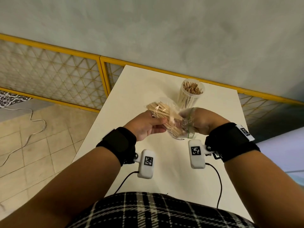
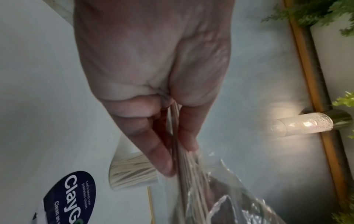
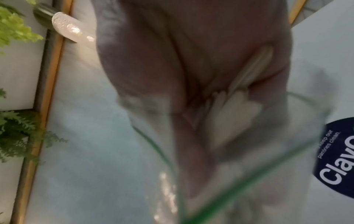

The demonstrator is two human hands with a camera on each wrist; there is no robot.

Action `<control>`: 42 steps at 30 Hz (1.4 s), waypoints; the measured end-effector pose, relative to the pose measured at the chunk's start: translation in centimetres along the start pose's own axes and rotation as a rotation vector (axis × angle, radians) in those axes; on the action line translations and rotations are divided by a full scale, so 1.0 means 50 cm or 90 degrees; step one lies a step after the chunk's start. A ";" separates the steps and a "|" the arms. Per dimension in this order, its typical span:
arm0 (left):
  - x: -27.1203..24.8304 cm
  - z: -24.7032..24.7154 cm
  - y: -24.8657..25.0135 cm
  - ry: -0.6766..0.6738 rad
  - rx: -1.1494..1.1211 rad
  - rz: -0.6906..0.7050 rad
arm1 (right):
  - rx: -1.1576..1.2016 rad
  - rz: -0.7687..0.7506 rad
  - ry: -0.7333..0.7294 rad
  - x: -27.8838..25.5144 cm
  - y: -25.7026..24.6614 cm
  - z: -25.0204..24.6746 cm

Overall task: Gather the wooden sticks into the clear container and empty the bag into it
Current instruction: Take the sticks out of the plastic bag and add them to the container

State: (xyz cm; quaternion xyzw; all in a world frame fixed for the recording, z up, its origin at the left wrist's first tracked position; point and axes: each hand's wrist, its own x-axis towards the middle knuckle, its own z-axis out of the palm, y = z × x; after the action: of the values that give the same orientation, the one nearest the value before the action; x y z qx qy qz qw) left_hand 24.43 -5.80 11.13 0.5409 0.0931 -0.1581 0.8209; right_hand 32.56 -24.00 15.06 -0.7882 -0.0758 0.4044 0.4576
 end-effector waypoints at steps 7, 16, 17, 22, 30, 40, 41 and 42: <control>0.037 0.001 -0.005 0.028 0.057 -0.017 | -0.070 0.014 -0.018 0.028 -0.006 0.004; 0.093 0.008 -0.022 0.037 -0.071 -0.061 | -0.215 0.064 0.025 0.073 -0.003 -0.043; 0.101 0.013 -0.027 0.049 -0.078 -0.060 | -0.225 0.065 0.019 0.073 -0.013 -0.041; 0.145 -0.010 -0.023 0.173 -0.172 -0.051 | -0.200 0.112 -0.011 0.089 -0.023 -0.059; 0.205 -0.081 0.002 0.204 -0.331 -0.040 | -0.156 0.108 -0.080 0.086 -0.001 -0.170; 0.242 -0.132 -0.005 0.268 -0.403 -0.017 | 0.222 -0.190 0.184 0.145 0.030 -0.272; 0.239 -0.133 -0.010 0.269 -0.392 -0.023 | 0.259 -0.245 0.220 0.165 0.016 -0.271; 0.234 -0.132 -0.014 0.266 -0.385 -0.027 | 0.299 -0.297 0.253 0.189 0.004 -0.271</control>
State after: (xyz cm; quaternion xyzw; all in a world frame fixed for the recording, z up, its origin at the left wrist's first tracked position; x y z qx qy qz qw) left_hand 35.20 -1.86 4.15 0.2923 0.3128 -0.0265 0.9033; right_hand 48.34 -28.43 12.99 -0.6864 -0.0678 0.1353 0.7113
